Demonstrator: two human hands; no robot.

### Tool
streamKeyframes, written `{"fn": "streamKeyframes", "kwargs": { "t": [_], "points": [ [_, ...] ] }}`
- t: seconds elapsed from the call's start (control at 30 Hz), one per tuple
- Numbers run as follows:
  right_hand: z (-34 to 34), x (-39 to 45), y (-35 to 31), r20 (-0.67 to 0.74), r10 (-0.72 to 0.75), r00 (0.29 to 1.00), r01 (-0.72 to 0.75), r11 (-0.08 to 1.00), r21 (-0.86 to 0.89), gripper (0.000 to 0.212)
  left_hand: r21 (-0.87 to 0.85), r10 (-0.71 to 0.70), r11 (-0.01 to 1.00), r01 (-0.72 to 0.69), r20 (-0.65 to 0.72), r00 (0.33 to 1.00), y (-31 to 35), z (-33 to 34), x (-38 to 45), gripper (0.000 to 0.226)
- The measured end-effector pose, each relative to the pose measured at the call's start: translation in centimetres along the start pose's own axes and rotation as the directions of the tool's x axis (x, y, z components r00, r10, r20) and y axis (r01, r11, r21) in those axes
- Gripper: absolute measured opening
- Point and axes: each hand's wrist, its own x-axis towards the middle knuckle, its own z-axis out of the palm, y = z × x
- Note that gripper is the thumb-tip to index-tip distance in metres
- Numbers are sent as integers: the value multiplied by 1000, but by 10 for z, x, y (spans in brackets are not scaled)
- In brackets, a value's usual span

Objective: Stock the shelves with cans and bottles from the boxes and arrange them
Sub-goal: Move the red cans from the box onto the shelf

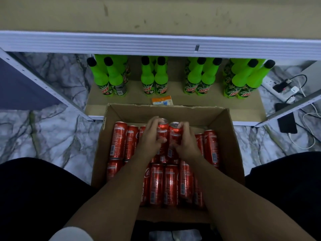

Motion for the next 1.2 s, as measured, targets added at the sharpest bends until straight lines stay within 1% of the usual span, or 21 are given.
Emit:
{"fn": "streamKeyframes", "kwargs": {
  "t": [0.1,0.17,0.23,0.3,0.37,0.47,0.57,0.7,0.77,0.87,1.0,1.03,1.1,1.2],
  "points": [
    [-16,2,-15,-24,-4,1000,5,999,36,78,-51,-2,999,3,21,1000,15,-10,7,76],
    [-33,-1,-33,-10,-20,1000,20,1000,10,81,-67,9,998,-8,17,1000,33,-21,5,75],
    [-52,-8,-57,-7,-49,999,48,999,-11,80,-58,41,998,-41,0,999,58,-38,-1,74],
    [-75,-20,-88,-19,-71,997,71,997,14,79,-58,73,996,-74,-27,997,92,-59,-8,73],
    [-103,-35,-123,-24,-83,996,85,995,58,80,-66,78,995,-81,-39,996,134,-84,-15,72],
    [-151,-60,-180,-28,-167,986,168,984,59,84,-93,108,989,-111,-36,994,205,-126,-27,70],
    [-204,-85,-242,-68,-217,974,222,971,89,90,-145,149,977,-154,-44,988,279,-166,-39,68],
    [-284,-123,-325,-96,-279,955,288,954,89,85,-157,248,955,-253,-56,967,383,-216,-51,68],
    [-325,-142,-364,-124,-317,940,328,941,80,83,-111,313,942,-318,-54,948,436,-242,-56,69],
    [-384,-165,-418,-183,-382,906,392,919,24,84,-97,410,907,-409,-13,912,511,-279,-58,69],
    [-456,-190,-478,-248,-449,859,461,887,-8,85,-69,568,821,-566,1,823,603,-319,-53,68],
    [-472,-195,-491,-273,-471,839,484,875,-24,84,-57,604,795,-604,-12,797,625,-325,-52,69],
    [-505,-204,-515,-335,-538,774,546,834,-76,82,-30,664,745,-666,-51,746,666,-335,-48,70],
    [-550,-213,-546,-411,-600,687,608,783,-127,83,29,727,684,-729,-109,678,723,-346,-41,71]
  ]
}}
